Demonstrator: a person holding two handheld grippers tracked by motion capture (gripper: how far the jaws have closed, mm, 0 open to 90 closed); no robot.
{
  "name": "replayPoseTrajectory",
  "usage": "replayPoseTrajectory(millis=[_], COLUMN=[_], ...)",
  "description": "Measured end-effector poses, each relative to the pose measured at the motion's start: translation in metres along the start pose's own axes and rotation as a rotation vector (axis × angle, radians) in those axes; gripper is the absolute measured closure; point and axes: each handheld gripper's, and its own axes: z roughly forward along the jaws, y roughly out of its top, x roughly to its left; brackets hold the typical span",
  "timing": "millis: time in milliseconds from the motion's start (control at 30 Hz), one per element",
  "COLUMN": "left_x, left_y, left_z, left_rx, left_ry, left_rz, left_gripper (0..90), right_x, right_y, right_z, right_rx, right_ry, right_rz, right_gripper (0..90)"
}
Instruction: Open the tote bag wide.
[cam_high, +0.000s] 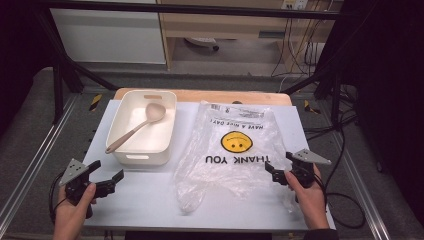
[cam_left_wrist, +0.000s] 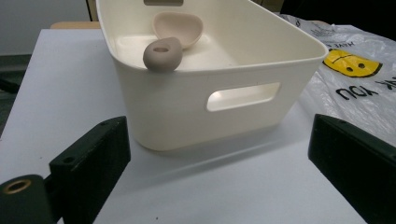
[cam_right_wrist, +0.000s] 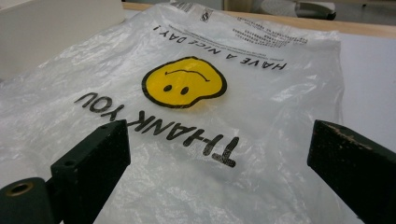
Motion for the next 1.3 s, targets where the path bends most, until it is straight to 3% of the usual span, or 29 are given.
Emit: replayPoseTrajectory(millis=[267, 533, 700, 967, 1300], left_x=[0.000, 0.003, 0.005, 0.009, 0.013], left_y=[0.000, -0.002, -0.003, -0.005, -0.007], left_z=[0.001, 0.002, 0.002, 0.000, -0.001], left_rx=[0.005, 0.007, 0.011, 0.010, 0.005], left_ry=[0.001, 0.007, 0.025, 0.048, 0.079], left_rz=[-0.002, -0.024, -0.033, -0.062, -0.083], left_gripper=[5.3, 5.3, 5.3, 5.3, 5.4], right_x=[0.002, -0.002, -0.011, -0.034, -0.063], right_y=[0.007, 0.029, 0.047, 0.067, 0.059], right_z=[0.000, 0.011, 0.021, 0.042, 0.066], right_rx=[-0.013, -0.030, -0.041, -0.028, 0.036], right_ry=[-0.024, -0.015, -0.065, -0.096, -0.128], right_rz=[-0.019, -0.052, -0.084, -0.045, 0.007], right_gripper=[6.4, 6.8, 6.4, 9.0, 15.8])
